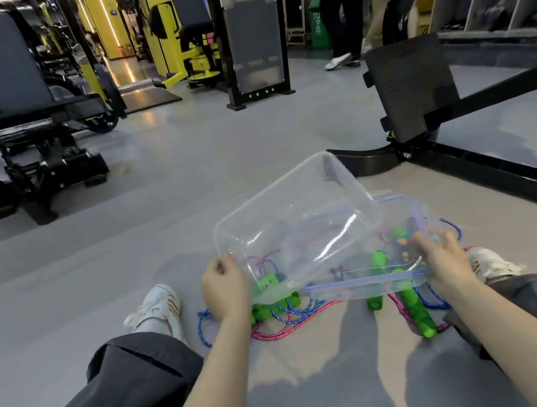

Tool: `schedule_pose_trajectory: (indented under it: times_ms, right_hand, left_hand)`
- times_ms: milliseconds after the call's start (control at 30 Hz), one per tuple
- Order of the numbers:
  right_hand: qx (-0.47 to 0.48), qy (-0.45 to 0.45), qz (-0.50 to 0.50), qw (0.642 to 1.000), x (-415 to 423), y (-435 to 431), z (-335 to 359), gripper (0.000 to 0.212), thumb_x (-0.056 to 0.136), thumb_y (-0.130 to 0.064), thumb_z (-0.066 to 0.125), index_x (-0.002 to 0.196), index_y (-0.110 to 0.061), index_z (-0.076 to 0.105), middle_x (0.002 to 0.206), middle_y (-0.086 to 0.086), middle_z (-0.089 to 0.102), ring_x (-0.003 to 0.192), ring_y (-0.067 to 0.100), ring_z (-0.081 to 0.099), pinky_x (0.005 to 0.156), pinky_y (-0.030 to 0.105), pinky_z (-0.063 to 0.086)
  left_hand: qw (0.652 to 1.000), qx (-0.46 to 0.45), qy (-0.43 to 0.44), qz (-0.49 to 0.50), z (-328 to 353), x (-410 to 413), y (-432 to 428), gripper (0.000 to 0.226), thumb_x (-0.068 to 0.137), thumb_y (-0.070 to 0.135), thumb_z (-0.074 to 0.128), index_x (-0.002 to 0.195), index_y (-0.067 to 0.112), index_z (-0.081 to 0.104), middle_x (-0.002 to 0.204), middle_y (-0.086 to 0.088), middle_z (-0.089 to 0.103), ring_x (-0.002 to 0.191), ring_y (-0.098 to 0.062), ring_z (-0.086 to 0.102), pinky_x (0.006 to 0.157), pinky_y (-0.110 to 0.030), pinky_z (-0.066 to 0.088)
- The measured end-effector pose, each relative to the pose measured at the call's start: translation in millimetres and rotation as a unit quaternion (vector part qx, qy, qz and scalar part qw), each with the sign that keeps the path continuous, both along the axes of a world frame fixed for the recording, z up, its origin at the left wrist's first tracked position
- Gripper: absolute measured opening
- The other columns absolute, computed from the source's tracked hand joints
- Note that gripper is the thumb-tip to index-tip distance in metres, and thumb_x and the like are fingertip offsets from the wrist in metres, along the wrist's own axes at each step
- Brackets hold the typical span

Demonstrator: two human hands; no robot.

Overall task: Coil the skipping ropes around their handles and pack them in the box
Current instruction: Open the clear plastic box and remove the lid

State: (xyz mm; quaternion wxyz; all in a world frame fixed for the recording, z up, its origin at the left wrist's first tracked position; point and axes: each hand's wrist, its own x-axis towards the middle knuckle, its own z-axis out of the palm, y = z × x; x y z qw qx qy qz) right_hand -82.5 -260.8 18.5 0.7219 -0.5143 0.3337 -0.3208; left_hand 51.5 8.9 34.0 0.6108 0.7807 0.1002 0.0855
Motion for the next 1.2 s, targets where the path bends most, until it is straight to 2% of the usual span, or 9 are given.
schedule_pose_trajectory:
  times_ms: [200,333,533,633,733,833,1000,1100,1200]
  right_hand:
    - [0.038,-0.016,0.108,0.993,6.9,-5.8,-5.5,0.039,0.093,-0.017,0.057,0.129,-0.008,0.047,0.124,0.021,0.059,0.109,0.039,0.059,0.073,0.040,0.056]
    - [0.063,-0.037,0.153,0.985,4.3,-6.5,-12.7,0.036,0.089,-0.012,0.061,0.124,-0.011,0.053,0.109,0.012,0.067,0.099,0.033,0.062,0.079,0.041,0.055]
    - [0.018,0.006,0.209,0.978,1.5,4.9,-9.2,0.104,0.038,-0.049,0.091,0.120,0.004,0.055,0.100,0.022,0.060,0.085,0.031,0.059,0.071,0.037,0.050]
    - [0.137,-0.024,0.259,0.956,-1.7,3.5,-5.5,0.077,0.062,-0.068,0.066,0.126,-0.025,0.060,0.122,0.009,0.064,0.108,0.031,0.063,0.081,0.045,0.055]
    - [0.132,0.058,0.289,0.946,-6.7,1.1,-6.2,0.086,0.068,-0.086,0.033,0.130,-0.030,0.055,0.130,0.004,0.060,0.123,0.031,0.053,0.102,0.051,0.041]
    - [0.038,0.203,0.278,0.938,-11.1,8.7,-14.4,0.107,0.049,-0.095,0.041,0.114,-0.014,0.067,0.120,0.013,0.065,0.116,0.034,0.055,0.104,0.045,0.039]
    - [0.029,0.323,0.252,0.912,-28.0,40.5,-47.8,0.067,0.068,-0.085,0.040,0.124,-0.048,0.048,0.124,-0.010,0.050,0.116,0.024,0.050,0.094,0.043,0.041]
    - [0.062,0.327,0.217,0.918,-35.5,58.6,-69.1,0.054,0.088,-0.065,0.035,0.127,-0.030,0.044,0.114,0.005,0.055,0.094,0.024,0.057,0.069,0.033,0.046]
    - [-0.022,0.424,0.211,0.880,-39.3,64.3,-93.1,0.067,0.095,-0.055,0.026,0.137,-0.005,0.043,0.139,0.021,0.046,0.126,0.033,0.045,0.102,0.039,0.038]
  left_hand:
    - [0.978,-0.166,0.087,-0.094,6.3,-8.6,-18.0,0.020,0.096,0.027,0.052,0.105,0.011,0.060,0.094,-0.001,0.060,0.086,-0.016,0.054,0.073,-0.027,0.041]
    - [0.938,-0.236,0.206,-0.148,-11.7,4.2,-16.6,0.045,0.085,0.052,0.057,0.120,0.024,0.057,0.125,-0.001,0.059,0.115,-0.026,0.055,0.102,-0.049,0.042]
    - [0.867,-0.307,0.320,-0.229,-10.2,-7.1,-12.7,0.058,0.087,0.071,0.038,0.098,0.023,0.069,0.086,-0.010,0.074,0.090,-0.032,0.066,0.072,-0.042,0.051]
    - [0.861,-0.315,0.326,-0.231,-19.7,-2.8,-7.0,0.064,0.085,0.076,0.035,0.104,0.026,0.070,0.093,-0.010,0.074,0.095,-0.033,0.066,0.086,-0.047,0.051]
    - [0.891,-0.265,0.298,-0.215,-23.1,-8.2,-3.1,0.068,0.075,0.083,0.041,0.107,0.031,0.069,0.103,-0.006,0.072,0.099,-0.031,0.066,0.095,-0.050,0.048]
    - [0.921,-0.173,0.263,-0.232,-22.7,-29.8,0.3,0.053,0.078,0.081,0.041,0.097,0.038,0.065,0.099,0.004,0.068,0.099,-0.021,0.062,0.099,-0.046,0.046]
    - [0.938,-0.004,0.234,-0.256,-77.1,-62.9,13.2,0.096,0.060,0.091,0.036,0.140,0.039,0.042,0.141,0.012,0.045,0.134,-0.017,0.039,0.113,-0.040,0.027]
    - [0.923,0.048,0.263,-0.276,-93.0,-92.0,25.9,0.096,0.063,0.090,0.035,0.141,0.034,0.043,0.137,0.003,0.053,0.128,-0.021,0.047,0.110,-0.038,0.032]
    - [0.915,0.097,0.285,-0.267,-112.2,-96.0,32.3,0.083,0.077,0.082,0.037,0.130,0.020,0.054,0.131,-0.006,0.059,0.122,-0.025,0.053,0.105,-0.035,0.038]
